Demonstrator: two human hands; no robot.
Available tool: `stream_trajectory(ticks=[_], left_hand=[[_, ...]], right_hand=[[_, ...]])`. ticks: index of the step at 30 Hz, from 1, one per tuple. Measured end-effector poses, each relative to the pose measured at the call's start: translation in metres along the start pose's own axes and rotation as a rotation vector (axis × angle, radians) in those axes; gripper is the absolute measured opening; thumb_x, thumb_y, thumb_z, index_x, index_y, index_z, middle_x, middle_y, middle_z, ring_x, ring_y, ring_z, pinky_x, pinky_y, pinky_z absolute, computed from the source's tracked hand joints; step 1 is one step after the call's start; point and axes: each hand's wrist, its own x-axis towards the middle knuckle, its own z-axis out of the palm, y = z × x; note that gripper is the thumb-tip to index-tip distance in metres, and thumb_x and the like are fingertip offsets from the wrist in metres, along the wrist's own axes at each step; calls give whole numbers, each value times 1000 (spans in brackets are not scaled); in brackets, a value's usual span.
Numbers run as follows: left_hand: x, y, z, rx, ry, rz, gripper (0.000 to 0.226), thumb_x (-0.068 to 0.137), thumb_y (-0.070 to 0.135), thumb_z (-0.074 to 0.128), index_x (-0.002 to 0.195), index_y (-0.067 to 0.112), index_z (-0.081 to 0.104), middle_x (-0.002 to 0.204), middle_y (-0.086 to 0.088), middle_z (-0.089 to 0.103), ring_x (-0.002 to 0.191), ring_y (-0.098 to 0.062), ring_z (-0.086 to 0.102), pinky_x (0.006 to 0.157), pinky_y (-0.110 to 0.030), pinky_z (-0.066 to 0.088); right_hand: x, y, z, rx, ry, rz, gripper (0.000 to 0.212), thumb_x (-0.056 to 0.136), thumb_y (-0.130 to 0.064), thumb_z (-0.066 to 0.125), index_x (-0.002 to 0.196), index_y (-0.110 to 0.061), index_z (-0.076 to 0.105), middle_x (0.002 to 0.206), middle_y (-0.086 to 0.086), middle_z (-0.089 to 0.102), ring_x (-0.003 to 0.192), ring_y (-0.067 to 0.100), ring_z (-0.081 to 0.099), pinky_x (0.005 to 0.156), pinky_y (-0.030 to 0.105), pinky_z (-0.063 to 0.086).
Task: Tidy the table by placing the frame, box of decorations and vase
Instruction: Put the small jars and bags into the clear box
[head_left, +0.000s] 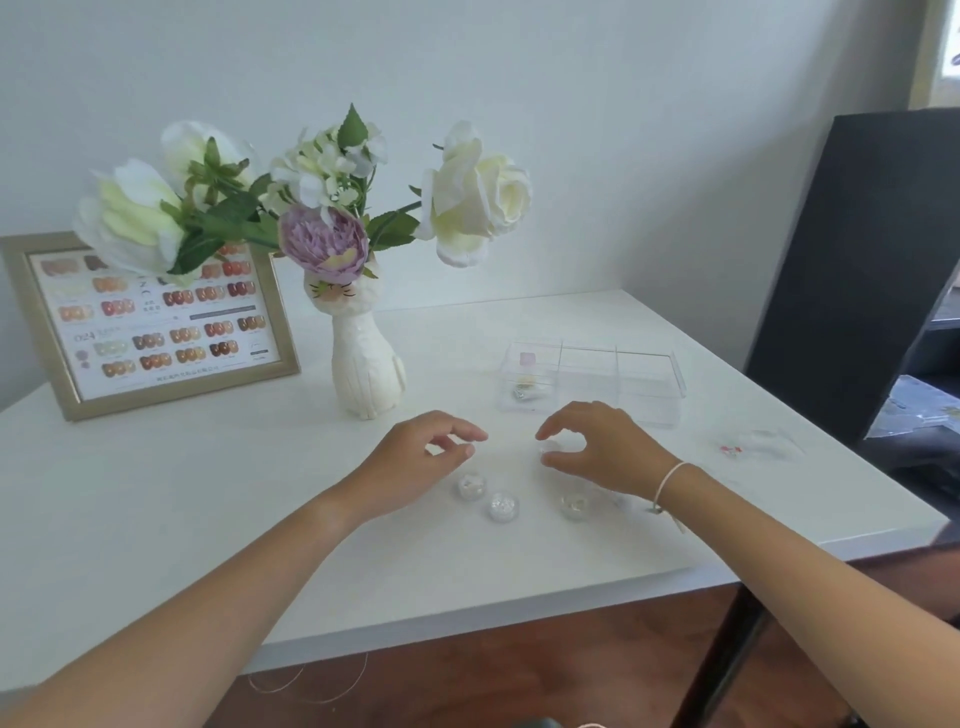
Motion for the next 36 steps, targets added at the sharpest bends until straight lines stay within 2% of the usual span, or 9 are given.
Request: stream_trajectory(ticks=[4,9,15,18,23,31,34,36], left_hand=[[-17,-5,2,48,-48,13,23,86,20,62,85,44,64,101,17,63,89,-1,58,67,-8,41],[-24,-6,4,92,-66,44,22,81,24,69,87,45,63,98,19,63,87,4,54,67,-11,41],[-25,-7,6,191,-63,67,17,81,24,68,89,39,64,97,19,63,88,1,54,69,-4,36],[-22,-9,8,222,-45,55,12,82,27,67,93,31,67,96,15,65,90,-2,55,70,-4,35],[-15,-12,11,238,-44,30,12,82,29,66,93,33,67,97,15,66,89,1,55,71,-4,36],[6,-8,9,234,-35,52,11,83,31,64,92,39,65,97,22,65,89,5,52,68,-3,36],[21,-1,7,222,-14,80,11,83,33,64,93,39,64,99,22,64,89,4,52,68,-4,37],[32,6,7,213,-1,96,10,82,37,63,92,38,65,100,22,64,89,4,53,67,-4,37]], right_hand=[[0,0,5,-23,-4,13,21,82,-33,62,102,-28,63,110,-6,63,105,16,53,94,33,37],[1,2,9,-15,13,26,17,82,-28,61,98,-28,63,105,-6,62,93,13,51,86,29,36],[1,5,9,5,34,3,13,82,-28,60,95,-28,63,101,-8,62,84,6,45,81,25,33],[1,6,-1,47,58,-7,11,82,-27,62,93,-28,63,99,-9,63,84,7,46,80,25,34],[7,14,-33,96,159,1,11,80,-25,65,91,-26,65,94,-8,63,83,12,51,72,23,34],[38,45,-66,156,256,98,3,80,-28,64,83,-28,63,94,-8,63,86,14,53,74,26,38],[55,57,-67,161,243,149,3,80,-30,63,82,-27,63,96,-6,66,92,15,55,86,33,45],[67,63,-67,121,200,173,6,79,-29,64,83,-25,64,97,-4,67,94,17,56,92,38,44]])
